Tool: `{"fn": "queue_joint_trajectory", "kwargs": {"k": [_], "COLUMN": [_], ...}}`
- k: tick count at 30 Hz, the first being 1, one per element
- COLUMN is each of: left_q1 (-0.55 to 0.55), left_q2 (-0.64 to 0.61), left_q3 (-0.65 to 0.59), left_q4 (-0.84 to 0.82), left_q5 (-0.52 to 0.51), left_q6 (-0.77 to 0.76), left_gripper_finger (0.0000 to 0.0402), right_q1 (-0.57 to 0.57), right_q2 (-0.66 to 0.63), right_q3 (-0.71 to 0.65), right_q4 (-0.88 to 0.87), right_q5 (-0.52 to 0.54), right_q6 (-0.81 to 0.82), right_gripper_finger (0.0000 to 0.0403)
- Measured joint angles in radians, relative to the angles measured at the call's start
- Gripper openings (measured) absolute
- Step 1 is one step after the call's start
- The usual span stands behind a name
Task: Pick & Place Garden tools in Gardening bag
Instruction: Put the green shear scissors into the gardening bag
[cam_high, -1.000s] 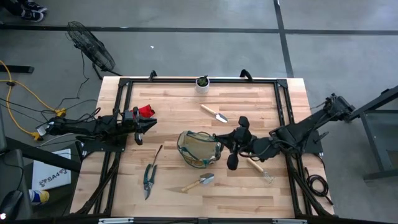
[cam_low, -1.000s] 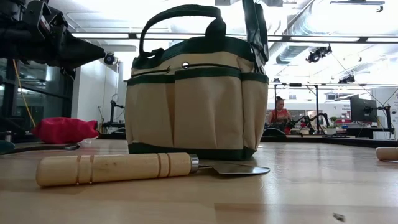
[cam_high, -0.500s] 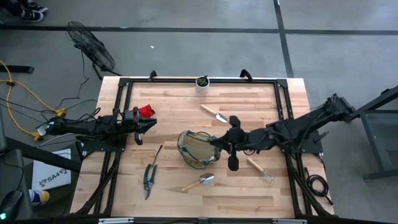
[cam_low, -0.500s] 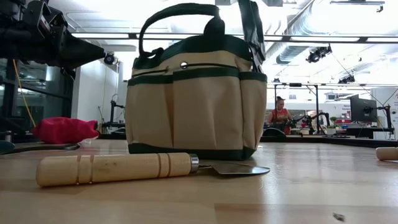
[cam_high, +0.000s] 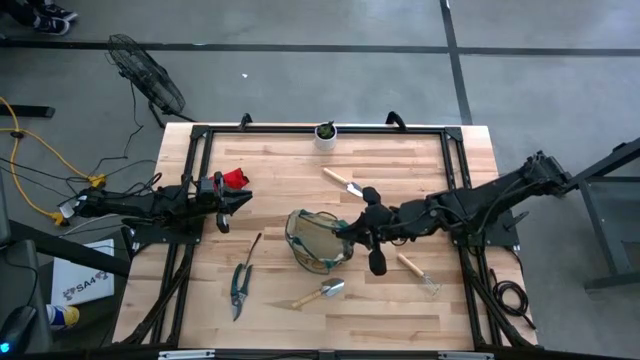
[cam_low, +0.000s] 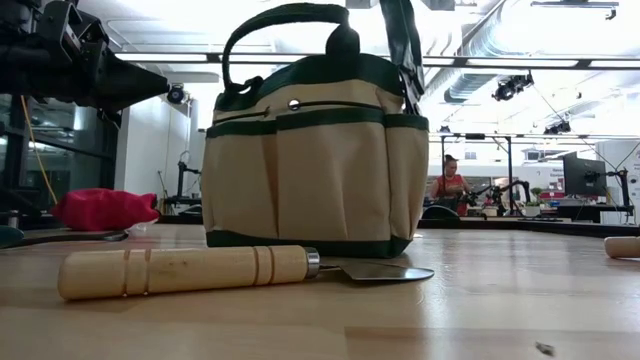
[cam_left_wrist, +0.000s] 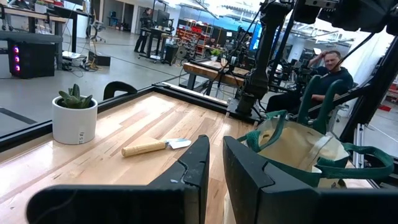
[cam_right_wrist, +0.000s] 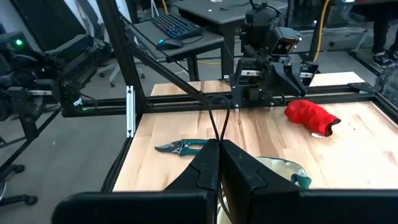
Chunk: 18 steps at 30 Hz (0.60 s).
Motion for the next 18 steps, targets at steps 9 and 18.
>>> {"fn": "queue_joint_trajectory", "kwargs": {"k": [9, 18], "left_q1": [0.000, 0.000], "left_q2": [0.000, 0.000], "left_q3": [0.000, 0.000], "left_q4": [0.000, 0.000], "left_q5": [0.000, 0.000], "left_q6": [0.000, 0.000], "left_gripper_finger": [0.0045, 0.0045], "right_q1": [0.003, 0.000], "right_q2": [-0.058, -0.065], "right_q3": [0.000, 0.000], "right_q4": [-0.026, -0.095], "right_q5": [-0.053, -0.050], "right_q6": [-0.016, 0.008], "right_gripper_finger": [0.0004, 0.0004]}}
